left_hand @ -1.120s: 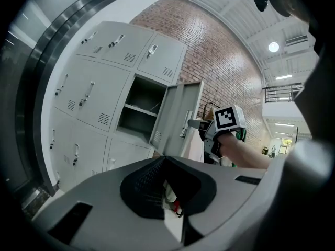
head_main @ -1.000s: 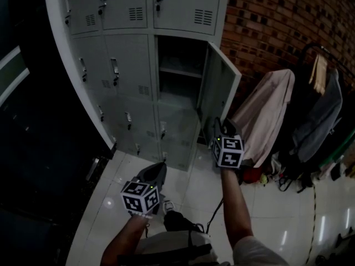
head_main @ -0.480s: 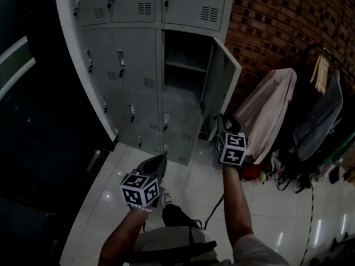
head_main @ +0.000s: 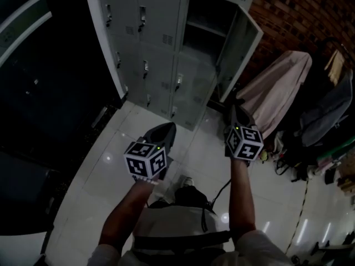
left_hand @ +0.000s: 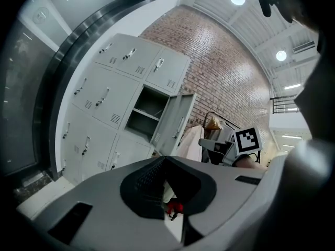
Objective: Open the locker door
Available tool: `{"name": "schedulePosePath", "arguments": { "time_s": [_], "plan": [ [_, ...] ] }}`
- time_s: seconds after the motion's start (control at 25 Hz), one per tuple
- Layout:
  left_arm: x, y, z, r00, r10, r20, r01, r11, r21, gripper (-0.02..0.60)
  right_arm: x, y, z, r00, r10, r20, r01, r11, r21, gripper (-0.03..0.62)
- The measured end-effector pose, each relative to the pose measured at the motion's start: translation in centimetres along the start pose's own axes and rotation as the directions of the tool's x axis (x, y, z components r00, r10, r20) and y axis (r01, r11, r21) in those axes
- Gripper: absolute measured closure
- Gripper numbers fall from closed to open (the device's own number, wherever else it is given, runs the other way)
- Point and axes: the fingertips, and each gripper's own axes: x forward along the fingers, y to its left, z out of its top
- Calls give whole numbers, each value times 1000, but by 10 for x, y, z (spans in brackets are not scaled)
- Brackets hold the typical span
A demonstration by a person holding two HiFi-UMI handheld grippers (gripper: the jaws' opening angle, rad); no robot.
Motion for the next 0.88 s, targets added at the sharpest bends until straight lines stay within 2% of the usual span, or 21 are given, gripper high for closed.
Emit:
{"name": "schedulePosePath", "arguments": {
  "time_s": [0.16, 0.4, 0.52, 0.88],
  "plan": [
    [-16, -17, -11, 1000, 27, 12, -27, 1000, -10, 584, -28, 22, -26, 995, 95, -36, -93, 995, 44, 589],
    [-38, -60, -40, 997, 62, 40, -60, 997, -40, 584, -94, 38, -56, 975, 212, -67, -208, 977, 55, 591],
    [-44, -94, -68, 996, 82, 33, -80, 995, -56, 584, -138, 26, -73, 963, 258, -80, -253, 965, 69, 591],
    [-53, -230, -154, 990, 142, -1, -142, 988, -55, 584, -257, -50, -127, 925, 362, -118, -347, 929, 125, 591]
  ]
}}
